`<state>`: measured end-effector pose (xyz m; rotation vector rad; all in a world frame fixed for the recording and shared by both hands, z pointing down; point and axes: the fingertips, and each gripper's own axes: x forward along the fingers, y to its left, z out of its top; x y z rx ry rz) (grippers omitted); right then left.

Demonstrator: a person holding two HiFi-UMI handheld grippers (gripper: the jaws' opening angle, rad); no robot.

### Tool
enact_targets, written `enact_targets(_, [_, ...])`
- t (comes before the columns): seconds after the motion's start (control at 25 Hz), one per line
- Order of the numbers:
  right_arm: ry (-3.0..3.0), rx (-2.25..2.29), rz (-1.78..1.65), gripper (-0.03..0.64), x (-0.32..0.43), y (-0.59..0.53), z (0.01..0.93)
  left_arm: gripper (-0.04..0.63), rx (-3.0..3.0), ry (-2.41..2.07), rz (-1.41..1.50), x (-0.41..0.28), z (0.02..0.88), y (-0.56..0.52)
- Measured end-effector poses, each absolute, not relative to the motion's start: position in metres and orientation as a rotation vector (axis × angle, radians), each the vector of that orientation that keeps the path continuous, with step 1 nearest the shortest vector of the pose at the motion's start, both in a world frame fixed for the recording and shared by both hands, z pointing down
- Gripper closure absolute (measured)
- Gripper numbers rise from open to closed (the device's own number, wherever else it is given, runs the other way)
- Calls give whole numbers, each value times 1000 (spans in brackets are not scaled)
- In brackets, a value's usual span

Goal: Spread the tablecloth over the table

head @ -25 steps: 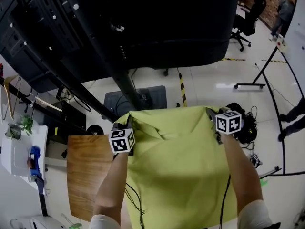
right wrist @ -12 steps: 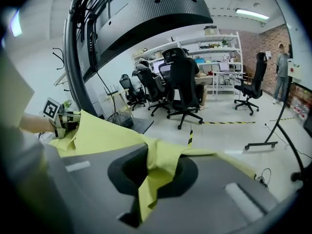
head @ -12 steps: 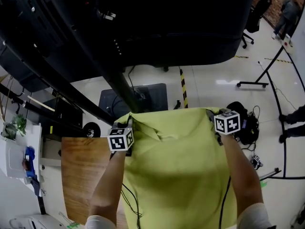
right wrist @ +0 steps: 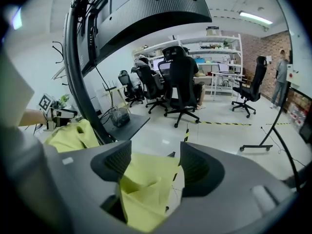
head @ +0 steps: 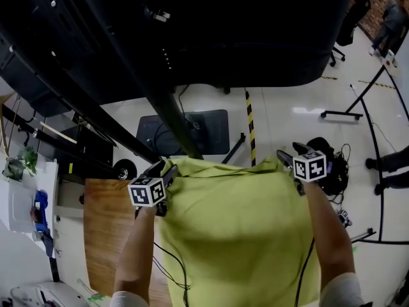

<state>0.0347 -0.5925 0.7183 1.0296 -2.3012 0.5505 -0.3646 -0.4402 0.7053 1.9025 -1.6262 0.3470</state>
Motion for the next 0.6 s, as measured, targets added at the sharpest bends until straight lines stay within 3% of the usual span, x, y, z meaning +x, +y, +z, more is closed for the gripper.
enact_targets(0.24, [-2343, 1039, 561, 311, 38, -575, 710, 371, 1859, -1741, 323, -383, 689, -429])
enact_targets(0.48, [-2426, 1040, 504, 350, 46, -536, 688, 376, 1976, -1774, 389, -352, 662, -420])
enact_targets(0.6, [-2460, 1070, 360, 479, 63, -502, 663, 399, 2066, -1755, 445, -327, 645, -401])
